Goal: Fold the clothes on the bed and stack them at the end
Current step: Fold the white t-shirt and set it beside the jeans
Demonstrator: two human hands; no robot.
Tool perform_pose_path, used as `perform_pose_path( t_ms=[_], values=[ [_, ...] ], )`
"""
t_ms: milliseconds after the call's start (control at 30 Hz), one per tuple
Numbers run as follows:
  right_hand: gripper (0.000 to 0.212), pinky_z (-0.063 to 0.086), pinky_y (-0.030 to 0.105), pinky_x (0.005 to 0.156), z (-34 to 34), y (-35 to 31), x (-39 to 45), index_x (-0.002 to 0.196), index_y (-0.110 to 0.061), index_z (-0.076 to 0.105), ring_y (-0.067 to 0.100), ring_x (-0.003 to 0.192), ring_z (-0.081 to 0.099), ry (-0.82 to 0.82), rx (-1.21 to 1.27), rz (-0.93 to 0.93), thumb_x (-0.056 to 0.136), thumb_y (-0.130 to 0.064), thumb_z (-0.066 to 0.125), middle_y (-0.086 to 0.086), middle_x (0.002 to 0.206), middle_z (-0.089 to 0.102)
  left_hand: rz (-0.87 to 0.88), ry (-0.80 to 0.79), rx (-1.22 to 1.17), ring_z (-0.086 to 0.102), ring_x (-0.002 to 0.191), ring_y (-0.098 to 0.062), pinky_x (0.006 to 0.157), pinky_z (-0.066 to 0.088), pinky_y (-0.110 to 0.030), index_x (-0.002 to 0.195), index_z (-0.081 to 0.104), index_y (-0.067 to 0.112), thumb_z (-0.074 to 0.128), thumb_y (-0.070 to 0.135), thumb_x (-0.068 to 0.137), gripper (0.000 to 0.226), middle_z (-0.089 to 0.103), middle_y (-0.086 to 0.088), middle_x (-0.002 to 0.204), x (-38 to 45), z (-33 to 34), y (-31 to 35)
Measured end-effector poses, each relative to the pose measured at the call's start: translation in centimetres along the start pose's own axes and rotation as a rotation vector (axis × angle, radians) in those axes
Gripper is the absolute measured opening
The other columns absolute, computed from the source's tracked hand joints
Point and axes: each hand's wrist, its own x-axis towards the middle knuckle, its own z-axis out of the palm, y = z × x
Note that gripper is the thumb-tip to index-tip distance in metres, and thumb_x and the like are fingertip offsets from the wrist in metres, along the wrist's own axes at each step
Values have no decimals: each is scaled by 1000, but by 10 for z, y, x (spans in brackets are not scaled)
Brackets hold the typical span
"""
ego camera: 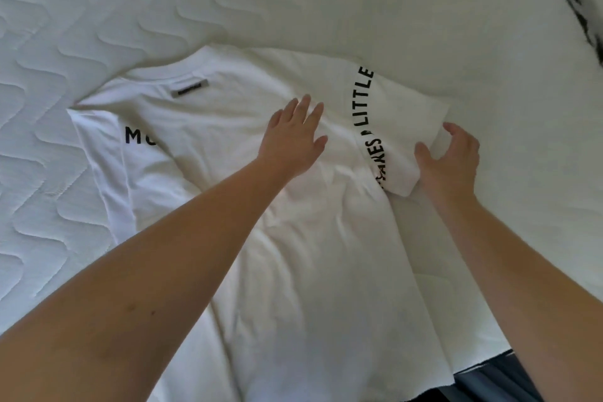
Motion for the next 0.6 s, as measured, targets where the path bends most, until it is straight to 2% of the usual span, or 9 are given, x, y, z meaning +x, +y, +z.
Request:
perform_pose_path(
  t_ms=[100,200,267,367,433,500,600],
  values=[
    [79,36,41,110,5,5,14,152,-14,25,26,131,45,-111,180,213,89,-38,67,9,146,42,57,5,32,6,152,-24,121,8,-41,158,13,23,31,44,104,60,6,-6,166,22,-1,11],
    [80,41,36,104,10,6,25,150,-12,29,24,121,53,-113,286,299,86,-38,70,8,133,53,110,46,20,18,149,-27,119,15,-42,154,26,21,37,37,104,54,21,-7,162,45,-7,19],
    [71,45,33,95,12,9,29,140,-12,42,26,114,58,-106,283,363,82,-38,75,9,127,57,115,68,-8,22,147,-28,118,19,-44,153,27,19,41,30,104,52,25,-8,160,63,-13,23],
    [47,47,31,82,12,15,26,109,-15,61,27,101,63,-192,183,409,76,-43,80,7,113,65,89,93,8,24,146,-29,116,21,-45,153,27,16,47,21,102,56,27,-9,158,92,-23,26],
    [35,48,31,79,10,19,21,90,-18,61,27,95,65,-254,119,393,75,-44,80,5,99,67,68,91,37,28,143,-31,115,23,-45,152,29,16,55,22,99,60,31,-10,155,111,-32,27],
    [31,51,36,79,8,21,19,77,-18,57,28,88,64,-264,125,374,77,-41,79,7,92,68,38,64,79,39,134,-31,109,30,-45,144,41,18,64,30,93,58,44,-10,144,128,-43,27],
    [29,37,31,65,5,19,25,77,-18,52,22,75,56,-230,126,308,87,-37,71,-2,78,60,0,17,153,51,116,-30,98,34,-42,119,60,19,71,36,85,40,58,-7,120,147,-60,28]
  ],
)
